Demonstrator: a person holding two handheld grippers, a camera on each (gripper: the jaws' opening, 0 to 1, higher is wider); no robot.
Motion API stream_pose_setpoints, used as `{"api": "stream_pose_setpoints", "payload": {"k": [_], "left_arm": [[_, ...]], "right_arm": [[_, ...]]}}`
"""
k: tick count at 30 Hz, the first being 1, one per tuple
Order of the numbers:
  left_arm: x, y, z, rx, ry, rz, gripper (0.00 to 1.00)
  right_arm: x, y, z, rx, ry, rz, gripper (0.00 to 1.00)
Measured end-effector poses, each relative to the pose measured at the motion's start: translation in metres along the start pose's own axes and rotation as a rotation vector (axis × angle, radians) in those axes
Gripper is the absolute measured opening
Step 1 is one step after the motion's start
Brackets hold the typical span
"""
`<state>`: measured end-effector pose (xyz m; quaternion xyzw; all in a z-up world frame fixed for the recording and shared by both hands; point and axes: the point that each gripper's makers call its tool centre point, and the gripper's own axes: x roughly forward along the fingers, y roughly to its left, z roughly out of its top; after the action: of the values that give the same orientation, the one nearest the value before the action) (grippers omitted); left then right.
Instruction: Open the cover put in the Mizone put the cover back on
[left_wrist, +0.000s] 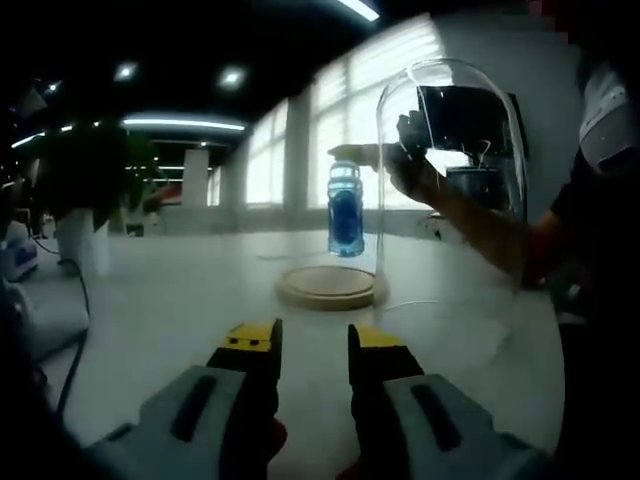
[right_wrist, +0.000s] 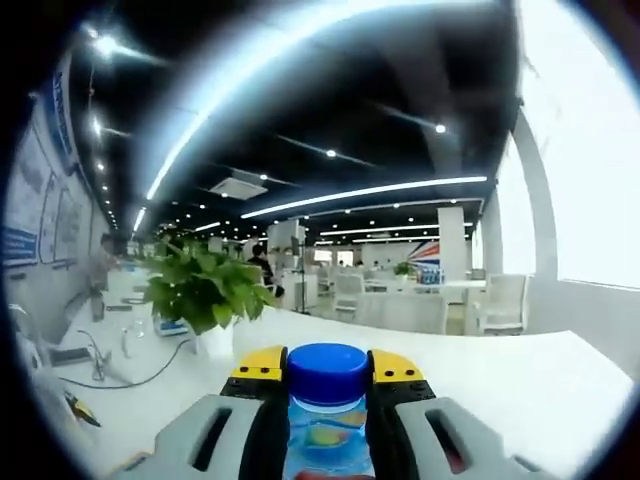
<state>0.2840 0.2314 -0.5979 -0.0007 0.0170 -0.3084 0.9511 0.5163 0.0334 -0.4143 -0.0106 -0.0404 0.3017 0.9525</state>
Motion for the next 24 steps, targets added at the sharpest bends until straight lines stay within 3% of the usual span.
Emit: {"api": "stream_pose_setpoints", "payload": {"k": [18,24], "left_arm": [[0.000,0.000,0.000,0.003,0.001,0.001,0.22],[0.001,-0.001,0.000,0.001,0.002,-0.004,0.22]], "right_arm": [[0.001,0.068,0.006,0.002,-0.001,0.183,0.22],[0.003,0.078,0.002,0.001,0.010,0.211,0.22]]}}
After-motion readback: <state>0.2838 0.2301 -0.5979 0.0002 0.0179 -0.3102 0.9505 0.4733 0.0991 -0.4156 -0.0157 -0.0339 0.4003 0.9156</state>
